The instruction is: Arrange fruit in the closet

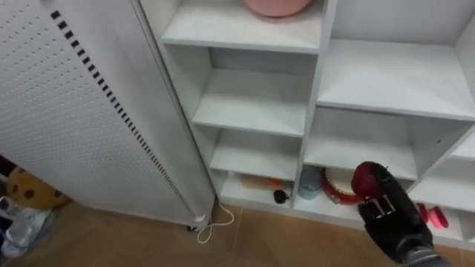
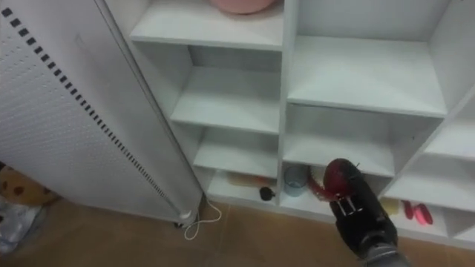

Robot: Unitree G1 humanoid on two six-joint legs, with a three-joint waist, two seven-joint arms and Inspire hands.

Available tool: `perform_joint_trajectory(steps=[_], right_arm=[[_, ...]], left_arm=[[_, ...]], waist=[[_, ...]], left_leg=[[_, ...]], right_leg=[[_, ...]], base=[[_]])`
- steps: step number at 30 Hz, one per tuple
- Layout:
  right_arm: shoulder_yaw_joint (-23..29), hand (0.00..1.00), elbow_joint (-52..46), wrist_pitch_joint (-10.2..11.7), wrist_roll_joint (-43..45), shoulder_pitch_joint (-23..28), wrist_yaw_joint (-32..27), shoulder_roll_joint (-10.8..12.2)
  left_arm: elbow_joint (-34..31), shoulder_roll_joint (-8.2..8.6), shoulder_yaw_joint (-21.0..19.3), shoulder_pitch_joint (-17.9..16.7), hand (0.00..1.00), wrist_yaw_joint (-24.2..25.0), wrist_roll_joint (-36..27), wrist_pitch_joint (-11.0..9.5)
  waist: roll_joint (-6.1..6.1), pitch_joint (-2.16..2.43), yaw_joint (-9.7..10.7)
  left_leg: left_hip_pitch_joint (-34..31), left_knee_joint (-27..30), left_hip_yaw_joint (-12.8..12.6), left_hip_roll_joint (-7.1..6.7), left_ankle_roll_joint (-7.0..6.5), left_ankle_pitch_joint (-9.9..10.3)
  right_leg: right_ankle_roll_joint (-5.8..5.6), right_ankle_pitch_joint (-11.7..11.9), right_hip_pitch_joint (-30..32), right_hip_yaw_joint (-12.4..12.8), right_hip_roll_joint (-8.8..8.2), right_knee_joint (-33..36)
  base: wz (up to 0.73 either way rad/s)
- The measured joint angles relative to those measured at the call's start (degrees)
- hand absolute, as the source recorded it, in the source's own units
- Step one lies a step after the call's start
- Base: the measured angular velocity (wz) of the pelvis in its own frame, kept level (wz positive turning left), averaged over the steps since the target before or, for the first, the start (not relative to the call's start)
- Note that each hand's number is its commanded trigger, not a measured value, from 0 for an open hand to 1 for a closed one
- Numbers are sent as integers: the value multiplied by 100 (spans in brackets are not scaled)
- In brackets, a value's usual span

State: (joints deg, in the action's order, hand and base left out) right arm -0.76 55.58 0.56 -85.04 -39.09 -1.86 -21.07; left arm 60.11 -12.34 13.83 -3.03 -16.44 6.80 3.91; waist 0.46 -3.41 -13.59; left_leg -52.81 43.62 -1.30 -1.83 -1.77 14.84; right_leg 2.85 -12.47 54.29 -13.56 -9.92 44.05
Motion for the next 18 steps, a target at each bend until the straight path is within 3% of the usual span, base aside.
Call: perform_joint_trajectory(steps=[5, 11, 18], right_arm=[[7, 100, 1, 50, -407, -330, -108, -211], [220, 100, 1, 133, -498, -709, -398, -359], [288, 100, 0, 206, -638, -1130, -571, -593]], left_arm=[[-213, -5, 71, 0, 0, -110, -56, 21], [-339, -40, 87, -27, 0, -233, -244, 10], [-477, -253, 108, -349, 0, -325, -270, -92]], waist=[[-2, 4, -96], [4, 12, -103], [4, 29, -99]], left_leg=[[-461, 305, 4, -6, -20, -13], [-805, 564, 1, 0, -9, 8], [-893, 805, 14, 0, -73, 92]], right_leg=[[74, 1, 405, -34, -34, 265], [167, -52, 687, -172, -191, 531], [164, -97, 732, -172, -187, 703]], base=[[5], [9], [0]])
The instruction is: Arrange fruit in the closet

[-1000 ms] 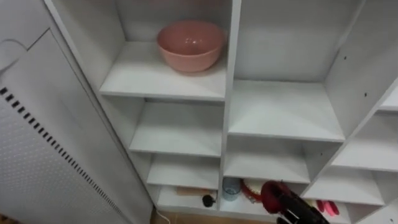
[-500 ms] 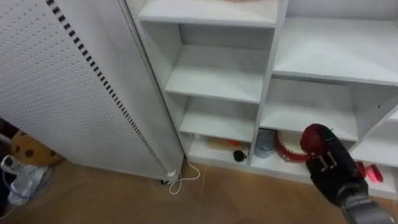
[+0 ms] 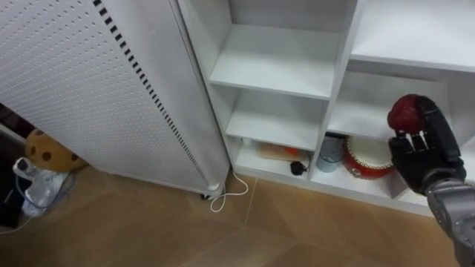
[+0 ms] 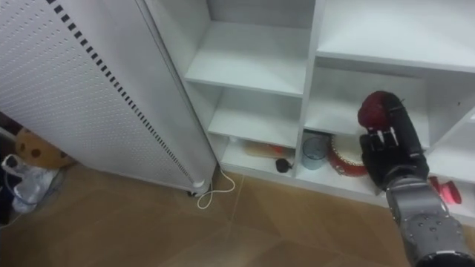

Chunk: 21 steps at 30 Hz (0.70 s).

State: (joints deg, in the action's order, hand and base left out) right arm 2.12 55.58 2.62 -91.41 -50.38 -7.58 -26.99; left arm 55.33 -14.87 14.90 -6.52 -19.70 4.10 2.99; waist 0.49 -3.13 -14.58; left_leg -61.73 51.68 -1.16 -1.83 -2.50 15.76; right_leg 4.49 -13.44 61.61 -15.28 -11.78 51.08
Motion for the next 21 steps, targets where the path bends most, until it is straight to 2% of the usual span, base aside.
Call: perform_joint_trajectory(steps=[1, 3, 4, 7, 13, 21], right_arm=[[66, 100, -3, 29, 20, -47, -64, -12], [158, 100, -4, 135, 20, -97, -188, -15], [158, 84, -4, 168, 23, -112, -255, -20], [158, 0, -5, 194, 29, -161, -419, -26], [171, 0, -10, 380, 37, -162, -635, -37], [197, 0, -46, 424, 37, -162, -859, -92]], left_arm=[[-28, -16, 0, -56, 0, -3, 0, -2], [-26, -18, 1, -84, 0, -5, 0, 9], [-20, -21, 1, -87, 0, -5, 3, 14], [-21, -44, 0, -87, 0, -4, 5, -2], [-22, -58, 0, -113, 0, -6, 45, -19], [-35, -70, 0, -179, 0, -5, 44, -48]], waist=[[9, 37, 3], [-3, 50, -3], [-6, 55, 4], [-7, 59, 12], [-20, 68, 13], [-42, 85, 16]], left_leg=[[-45, 37, -13, -1, -14, 13], [-68, 114, -29, -1, -34, 38], [-78, 153, -46, -8, -50, 54], [-109, 225, -54, -19, -64, 81], [-112, 231, -39, -65, -37, 97], [-115, 372, -49, -51, -47, 148]], right_leg=[[-5, -3, 58, 27, -8, 43], [-34, -23, 94, 86, -17, 133], [-54, -45, 116, 121, -31, 184], [-69, -80, 154, 137, -64, 267], [-73, -109, 160, 119, -123, 318], [-63, -164, 160, 134, -126, 438]], base=[[0], [0], [0], [0], [5], [0]])
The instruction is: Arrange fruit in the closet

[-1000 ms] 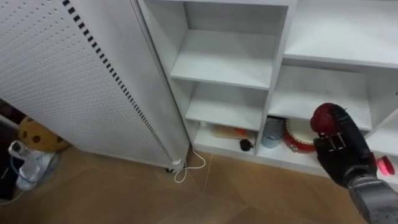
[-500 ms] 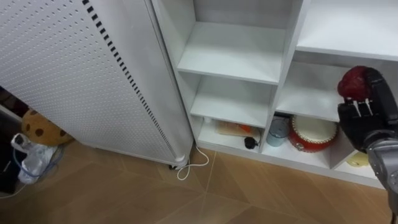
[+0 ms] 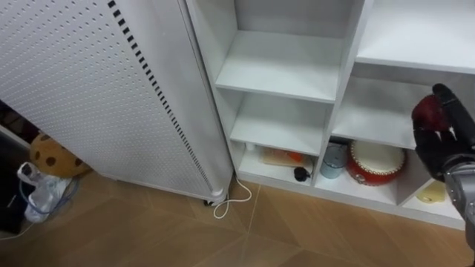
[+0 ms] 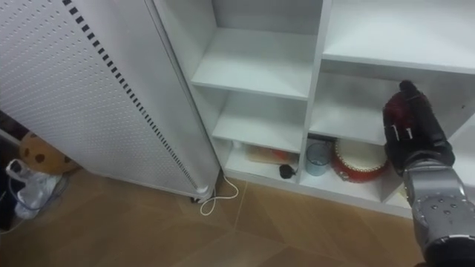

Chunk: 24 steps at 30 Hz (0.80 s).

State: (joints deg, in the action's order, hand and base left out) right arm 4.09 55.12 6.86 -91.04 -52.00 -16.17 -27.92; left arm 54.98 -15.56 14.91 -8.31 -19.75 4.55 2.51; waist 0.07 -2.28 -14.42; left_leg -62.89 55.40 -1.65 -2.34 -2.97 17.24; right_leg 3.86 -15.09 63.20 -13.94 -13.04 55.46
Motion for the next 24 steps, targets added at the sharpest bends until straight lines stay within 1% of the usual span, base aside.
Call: perform_joint_trajectory(steps=[4, 11, 16, 24], right_arm=[[0, 0, -1, 6, -2, -1, -89, -30], [0, 0, -1, 17, -1, -2, -130, -72], [0, 0, -1, 70, -1, -2, -131, -73], [0, 0, 0, 69, 6, -2, -114, -84]], left_arm=[[-46, -17, 1, -144, 0, 0, 0, 0], [-132, -50, 1, -337, 0, 0, 1, 1], [-228, -75, 1, -370, 0, 0, 0, -10], [-225, -75, 2, -370, 0, 0, -42, -61]], waist=[[3, 4, -4], [5, 10, -4], [9, 10, 12], [11, 9, 26]], left_leg=[[11, 52, -38, 58, 7, 40], [57, 49, -123, 64, 9, 36], [56, 50, -152, 60, 17, 34], [54, 49, -173, 62, 17, 35]], right_leg=[[-6, -36, 0, 3, 3, 32], [-9, -35, 38, 129, -2, 76], [-2, -53, 68, 134, -33, 126], [1, -59, 70, 139, 0, 109]], base=[[-8], [-4], [1], [0]])
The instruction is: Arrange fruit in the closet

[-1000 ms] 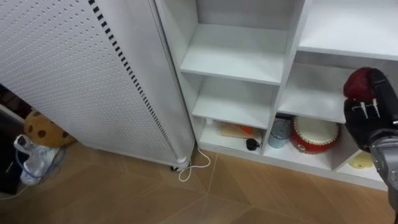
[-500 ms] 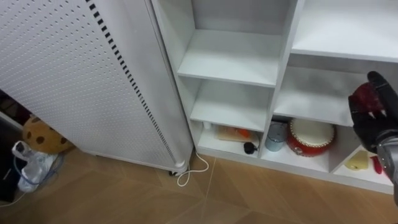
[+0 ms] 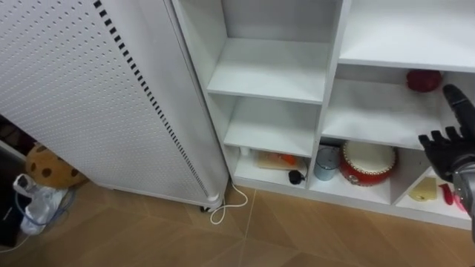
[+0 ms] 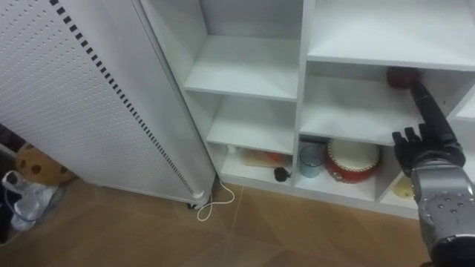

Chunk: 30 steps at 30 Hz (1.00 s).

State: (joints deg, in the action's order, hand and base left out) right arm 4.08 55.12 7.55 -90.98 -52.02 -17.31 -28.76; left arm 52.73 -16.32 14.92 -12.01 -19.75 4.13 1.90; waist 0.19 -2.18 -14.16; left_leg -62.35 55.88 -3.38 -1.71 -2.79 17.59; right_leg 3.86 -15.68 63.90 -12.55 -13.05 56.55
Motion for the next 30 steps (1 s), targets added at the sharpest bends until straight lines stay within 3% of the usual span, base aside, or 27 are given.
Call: perform_joint_trajectory(steps=[11, 13, 17, 19, 24, 29, 30], right_arm=[[0, 0, 124, -15, -9, 39, 163, -2], [-5, 0, 232, -22, -51, 40, 290, -1], [-43, 0, 472, -38, -1, 280, 726, -11], [-192, 0, 923, -148, 186, 667, 1094, -23], [-668, 0, 1429, -413, 850, 1625, 1741, -19], [-760, 0, 2064, -462, 1586, 2499, 2216, 86], [-794, 0, 2048, -443, 1889, 2703, 2288, 178]], left_arm=[[11, 0, -1, -6, 0, -13, -1, -100], [8, 0, 1, -7, 0, -8, 2, -88], [15, 1, 1, -15, 0, 43, 43, -21], [41, -1, -59, -5, 0, 163, 41, 19], [448, -29, -205, 217, 0, 329, 0, 5], [797, -30, -579, 575, 0, 410, 55, -90], [768, -32, -612, 579, 0, 405, 57, -125]], waist=[[1, -2, -21], [-5, -5, -83], [-28, -18, -147], [-41, -31, -295], [6, -61, -327], [84, -108, -221], [97, -106, -118]], left_leg=[[103, -54, 4, 22, -11, 6], [206, -69, 11, 89, -26, 37], [564, -240, 82, 95, -22, 48], [1028, -511, 123, 107, -7, 39], [1779, -1176, 191, 90, 26, -85], [2674, -1969, 293, 99, 32, -239], [2879, -2164, 341, 102, 42, -286]], right_leg=[[-10, 36, -128, -38, 27, -108], [-24, 46, -251, -47, 91, -197], [-36, 56, -673, -150, 121, -414], [-95, 93, -1157, -178, 208, -726], [-192, 221, -1929, -282, 267, -1388], [-198, 396, -2909, -519, 372, -2219], [-208, 449, -3136, -549, 436, -2455]], base=[[-1], [-11], [-2], [0], [5], [9], [7]])
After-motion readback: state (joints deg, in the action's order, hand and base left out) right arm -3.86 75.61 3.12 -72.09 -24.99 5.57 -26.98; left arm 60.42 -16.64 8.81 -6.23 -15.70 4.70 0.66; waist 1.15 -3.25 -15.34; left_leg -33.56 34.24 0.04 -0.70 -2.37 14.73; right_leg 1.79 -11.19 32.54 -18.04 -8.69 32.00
